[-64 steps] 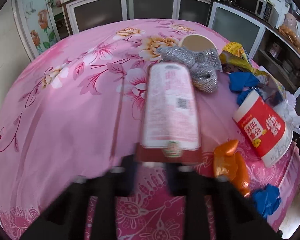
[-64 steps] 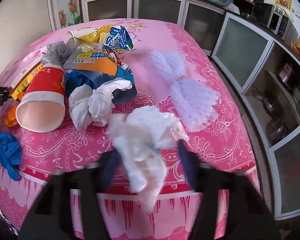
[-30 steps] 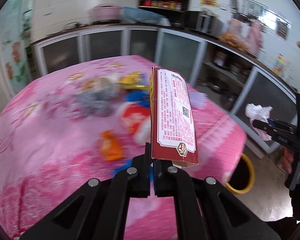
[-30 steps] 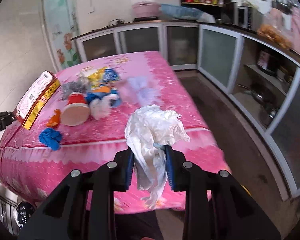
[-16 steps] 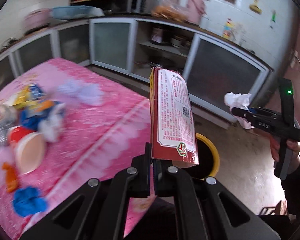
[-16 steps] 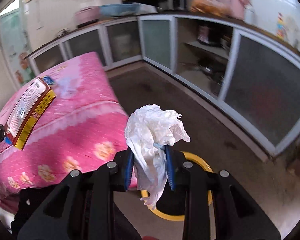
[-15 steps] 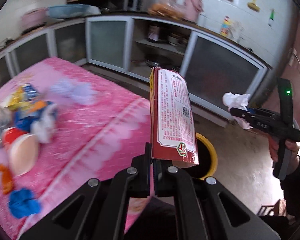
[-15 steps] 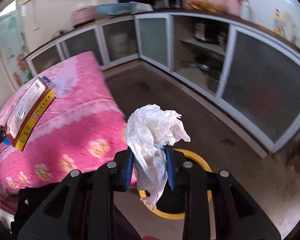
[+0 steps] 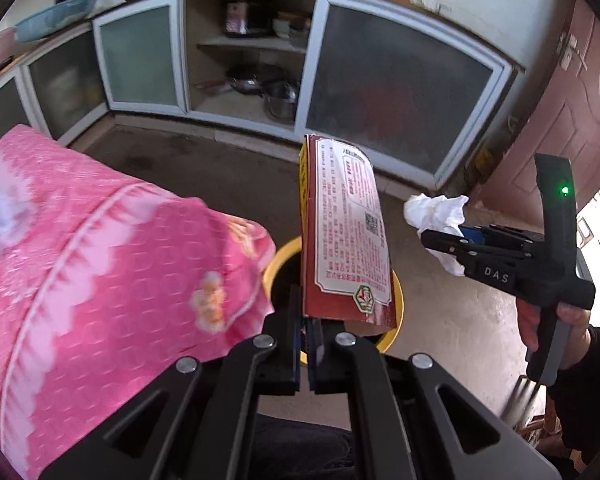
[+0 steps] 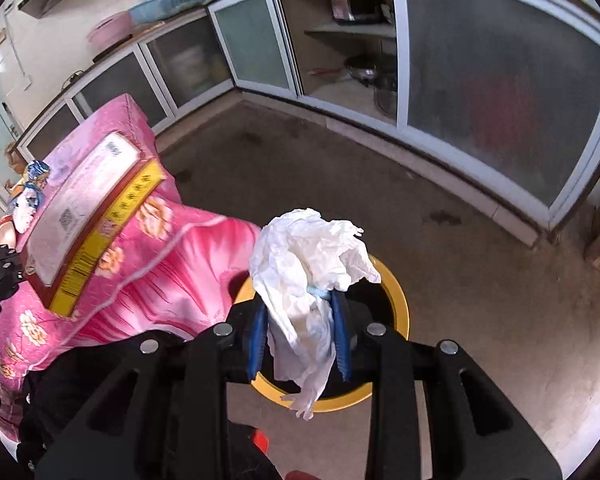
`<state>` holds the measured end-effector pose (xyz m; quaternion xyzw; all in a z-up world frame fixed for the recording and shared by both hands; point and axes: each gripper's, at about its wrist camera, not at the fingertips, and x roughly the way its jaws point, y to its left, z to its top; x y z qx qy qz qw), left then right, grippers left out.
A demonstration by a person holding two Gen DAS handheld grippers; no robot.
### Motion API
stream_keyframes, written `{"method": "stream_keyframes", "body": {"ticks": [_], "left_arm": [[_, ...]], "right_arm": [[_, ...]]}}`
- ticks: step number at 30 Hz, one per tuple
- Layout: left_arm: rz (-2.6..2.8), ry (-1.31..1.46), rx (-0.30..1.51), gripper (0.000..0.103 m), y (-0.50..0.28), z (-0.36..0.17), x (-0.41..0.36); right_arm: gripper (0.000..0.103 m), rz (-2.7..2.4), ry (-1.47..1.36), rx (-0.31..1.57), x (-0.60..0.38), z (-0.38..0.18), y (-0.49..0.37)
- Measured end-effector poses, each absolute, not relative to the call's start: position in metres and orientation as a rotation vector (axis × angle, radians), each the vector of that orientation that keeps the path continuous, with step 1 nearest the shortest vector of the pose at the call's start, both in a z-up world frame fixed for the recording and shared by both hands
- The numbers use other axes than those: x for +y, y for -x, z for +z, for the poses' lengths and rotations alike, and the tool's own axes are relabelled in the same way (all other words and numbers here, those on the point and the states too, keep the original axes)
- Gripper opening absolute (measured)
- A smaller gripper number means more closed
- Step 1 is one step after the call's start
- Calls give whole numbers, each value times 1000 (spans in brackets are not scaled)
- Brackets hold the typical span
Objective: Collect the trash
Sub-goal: 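Carry the snack box and tissue with both tools over the yellow-rimmed bin, then open both tools to drop the box and tissue into the bin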
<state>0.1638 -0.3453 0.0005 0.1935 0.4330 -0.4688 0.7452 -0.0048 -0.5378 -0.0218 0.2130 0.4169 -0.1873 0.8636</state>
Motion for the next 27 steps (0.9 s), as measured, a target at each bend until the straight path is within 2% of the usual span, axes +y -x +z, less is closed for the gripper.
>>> {"method": "stream_keyframes", "body": {"ticks": [6, 14, 16, 17, 18, 19, 20, 21, 24, 27], "left_arm": [[-1022, -495, 1008, 2, -160, -31, -387], [-1022, -515, 1034, 2, -165, -43, -419], [-1021, -511, 1036, 2, -165, -44, -422], [-1024, -505, 1040, 4, -167, -44, -423], [-1027, -497, 1046, 13, -168, -44, -423], [-1022, -483, 1048, 21, -168, -44, -423], [-1008, -472, 1044, 49, -170, -45, -426], [-998, -451, 1036, 70, -170, -43, -424], [-1030, -390, 1034, 74, -170, -34, -416], [-1037, -347, 989, 88, -166, -20, -405]], "right_arm": [[27, -389, -500, 926, -549, -54, -1], [28, -403, -530, 987, -558, -85, -9], [38, -400, -531, 1009, -560, -89, -13], [48, -404, -529, 1016, -561, -91, -14], [56, -413, -527, 1017, -561, -92, -14], [59, -417, -526, 1029, -562, -94, -15], [59, -422, -523, 1039, -563, -95, -14], [59, -433, -520, 1048, -564, -96, -13], [60, -472, -504, 1059, -566, -94, -1], [66, -536, -474, 1026, -568, -83, 19]]}}
